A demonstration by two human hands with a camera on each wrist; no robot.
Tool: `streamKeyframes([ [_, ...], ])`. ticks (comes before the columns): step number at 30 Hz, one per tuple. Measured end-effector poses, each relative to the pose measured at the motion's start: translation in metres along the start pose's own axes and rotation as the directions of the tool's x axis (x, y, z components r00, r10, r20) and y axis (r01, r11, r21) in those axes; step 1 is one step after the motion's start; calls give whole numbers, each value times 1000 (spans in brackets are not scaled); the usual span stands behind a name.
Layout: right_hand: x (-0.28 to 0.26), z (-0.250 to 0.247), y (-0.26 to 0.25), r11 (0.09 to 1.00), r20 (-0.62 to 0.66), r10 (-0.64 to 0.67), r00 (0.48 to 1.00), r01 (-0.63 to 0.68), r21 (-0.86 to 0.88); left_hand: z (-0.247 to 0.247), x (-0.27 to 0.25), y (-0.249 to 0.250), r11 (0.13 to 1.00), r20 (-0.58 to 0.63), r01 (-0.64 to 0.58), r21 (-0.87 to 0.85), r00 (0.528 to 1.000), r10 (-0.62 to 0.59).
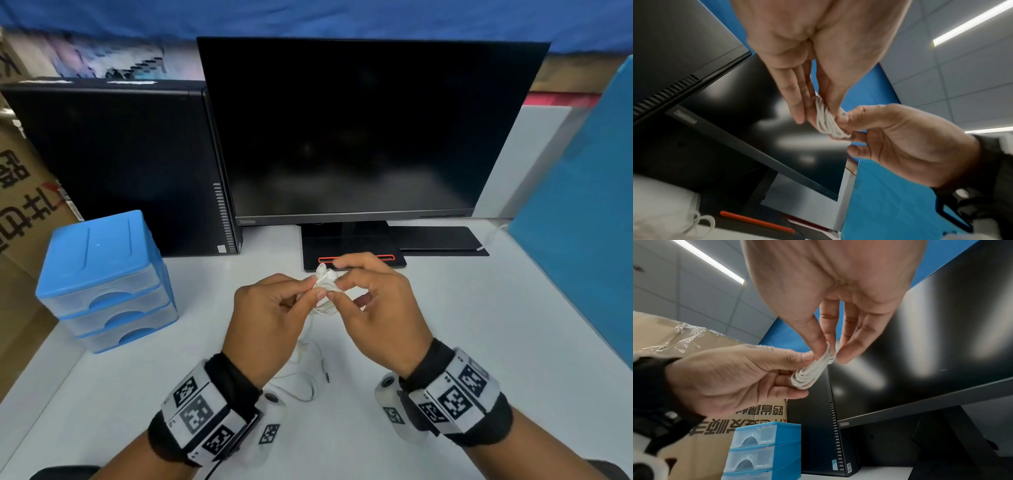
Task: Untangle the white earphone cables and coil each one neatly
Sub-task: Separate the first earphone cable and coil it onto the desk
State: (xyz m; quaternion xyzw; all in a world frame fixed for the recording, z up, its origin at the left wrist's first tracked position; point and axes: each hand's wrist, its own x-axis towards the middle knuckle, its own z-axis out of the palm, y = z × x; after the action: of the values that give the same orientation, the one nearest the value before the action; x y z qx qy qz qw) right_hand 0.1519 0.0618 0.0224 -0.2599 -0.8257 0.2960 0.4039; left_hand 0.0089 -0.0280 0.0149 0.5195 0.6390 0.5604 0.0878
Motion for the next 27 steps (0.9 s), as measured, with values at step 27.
streamKeyframes([
  [27, 6, -5, 6, 945, 393, 200, 898, -282, 165, -5, 0, 3, 908, 282, -174, 380, 957, 65],
])
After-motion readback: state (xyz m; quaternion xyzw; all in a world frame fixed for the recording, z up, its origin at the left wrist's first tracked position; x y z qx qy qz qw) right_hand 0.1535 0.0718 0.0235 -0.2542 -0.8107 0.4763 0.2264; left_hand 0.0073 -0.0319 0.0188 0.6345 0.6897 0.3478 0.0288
